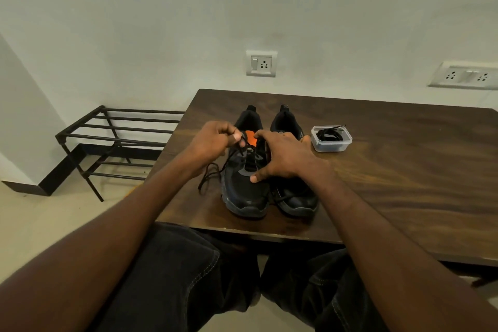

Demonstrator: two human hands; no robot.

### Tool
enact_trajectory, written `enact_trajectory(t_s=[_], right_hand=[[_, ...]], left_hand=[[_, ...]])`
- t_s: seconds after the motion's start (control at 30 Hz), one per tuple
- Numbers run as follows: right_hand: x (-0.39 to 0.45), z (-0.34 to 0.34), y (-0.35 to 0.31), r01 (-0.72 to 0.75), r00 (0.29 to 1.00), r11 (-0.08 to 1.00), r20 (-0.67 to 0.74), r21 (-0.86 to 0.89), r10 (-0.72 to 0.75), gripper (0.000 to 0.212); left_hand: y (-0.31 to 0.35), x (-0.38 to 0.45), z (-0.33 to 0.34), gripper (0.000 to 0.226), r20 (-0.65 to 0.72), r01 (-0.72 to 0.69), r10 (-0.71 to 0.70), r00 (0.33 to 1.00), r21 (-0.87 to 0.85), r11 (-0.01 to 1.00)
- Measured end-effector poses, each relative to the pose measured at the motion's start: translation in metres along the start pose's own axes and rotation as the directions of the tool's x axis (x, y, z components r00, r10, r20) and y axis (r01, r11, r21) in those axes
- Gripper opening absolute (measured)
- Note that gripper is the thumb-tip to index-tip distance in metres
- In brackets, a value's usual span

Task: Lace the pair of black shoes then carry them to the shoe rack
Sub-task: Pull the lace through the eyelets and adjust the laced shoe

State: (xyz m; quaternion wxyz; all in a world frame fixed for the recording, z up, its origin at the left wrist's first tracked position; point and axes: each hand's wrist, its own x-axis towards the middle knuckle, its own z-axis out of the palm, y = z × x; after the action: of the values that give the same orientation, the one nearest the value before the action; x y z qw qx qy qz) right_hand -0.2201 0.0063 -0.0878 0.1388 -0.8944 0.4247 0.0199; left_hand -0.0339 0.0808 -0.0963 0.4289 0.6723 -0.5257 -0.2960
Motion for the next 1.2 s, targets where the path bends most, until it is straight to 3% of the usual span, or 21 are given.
enact_trajectory(t_s=[0.1,0.2,0.27,0.33,0.4,0.47,0.5,0.53,0.6,0.67,0.73,0.8,0.87,0.93,0.97,1.0,1.07,1.13,1.2], right_hand=[[0.001,0.002,-0.002,0.011,1.0,1.0,-0.014,-0.02,-0.011,0.117],[0.003,0.003,-0.006,0.014,1.0,1.0,-0.012,-0.026,-0.014,0.116],[0.003,0.003,-0.006,0.01,1.0,1.0,-0.012,-0.02,-0.01,0.115],[0.004,0.003,-0.003,0.002,1.0,1.0,-0.013,0.0,-0.002,0.115],[0.004,0.003,-0.002,-0.003,1.0,1.0,-0.001,0.021,0.003,0.115],[0.004,0.002,-0.001,-0.007,1.0,0.999,0.01,0.032,0.007,0.115],[0.004,0.001,-0.002,-0.009,1.0,1.0,0.013,0.03,0.008,0.114],[0.004,0.001,-0.002,-0.011,1.0,1.0,0.013,0.025,0.011,0.114],[0.005,0.001,-0.004,-0.015,1.0,1.0,0.01,0.015,0.015,0.114],[0.005,0.002,-0.005,-0.019,1.0,1.0,0.008,0.012,0.019,0.114],[0.005,0.003,-0.004,-0.022,1.0,1.0,0.012,0.016,0.022,0.115],[0.005,0.003,-0.004,-0.024,1.0,0.999,0.017,0.03,0.024,0.116],[0.005,0.002,-0.003,-0.028,0.999,0.999,0.025,0.036,0.027,0.117],[0.006,0.002,-0.003,-0.027,0.999,0.999,0.033,0.036,0.026,0.116],[0.006,0.002,-0.003,-0.027,0.999,0.999,0.035,0.035,0.025,0.116],[0.007,0.002,-0.003,-0.027,0.999,0.999,0.036,0.032,0.026,0.116],[0.008,0.003,-0.004,-0.03,0.999,0.999,0.033,0.024,0.029,0.116],[0.008,0.004,-0.003,-0.03,0.999,0.999,0.032,0.023,0.029,0.116],[0.008,0.004,-0.003,-0.027,0.999,0.999,0.027,0.03,0.026,0.117]], left_hand=[[-0.003,0.003,0.009,0.004,0.017,-0.09,0.088,0.996,0.179,0.98],[-0.005,0.008,0.014,0.006,0.044,-0.165,0.166,0.985,0.509,0.845],[-0.005,0.01,0.015,0.009,0.022,-0.197,0.225,0.974,0.572,0.796],[-0.001,0.012,0.015,0.014,-0.073,-0.171,0.217,0.973,0.396,0.902],[0.003,0.013,0.009,0.014,-0.154,-0.067,0.073,0.985,0.042,0.997],[0.002,0.011,0.002,0.012,-0.083,0.039,-0.06,0.995,-0.242,0.97],[0.001,0.009,0.0,0.009,-0.067,0.051,-0.071,0.995,-0.265,0.963],[-0.001,0.008,-0.001,0.006,-0.081,0.027,-0.044,0.996,-0.197,0.98],[-0.002,0.005,0.0,0.006,-0.089,-0.093,0.107,0.99,0.15,0.984],[-0.002,0.004,0.006,0.006,-0.001,-0.157,0.18,0.984,0.485,0.86],[-0.003,0.006,0.01,0.007,0.004,-0.121,0.144,0.99,0.568,0.814],[-0.001,0.009,0.007,0.012,-0.063,-0.104,0.137,0.989,0.377,0.92],[0.012,0.008,-0.004,0.012,-0.182,-0.108,0.09,0.979,-0.092,0.99],[0.02,0.007,-0.014,0.015,-0.191,-0.106,0.006,0.982,-0.52,0.848],[0.02,0.006,-0.014,0.016,-0.174,-0.092,-0.005,0.985,-0.546,0.833],[0.019,0.004,-0.012,0.013,-0.172,-0.083,0.006,0.985,-0.443,0.893],[0.01,0.004,-0.002,0.002,-0.153,-0.108,0.111,0.982,0.024,0.994],[0.001,0.006,0.006,0.011,-0.052,-0.158,0.19,0.98,0.365,0.918],[-0.004,0.008,0.008,0.01,0.031,-0.16,0.168,0.985,0.517,0.841]])
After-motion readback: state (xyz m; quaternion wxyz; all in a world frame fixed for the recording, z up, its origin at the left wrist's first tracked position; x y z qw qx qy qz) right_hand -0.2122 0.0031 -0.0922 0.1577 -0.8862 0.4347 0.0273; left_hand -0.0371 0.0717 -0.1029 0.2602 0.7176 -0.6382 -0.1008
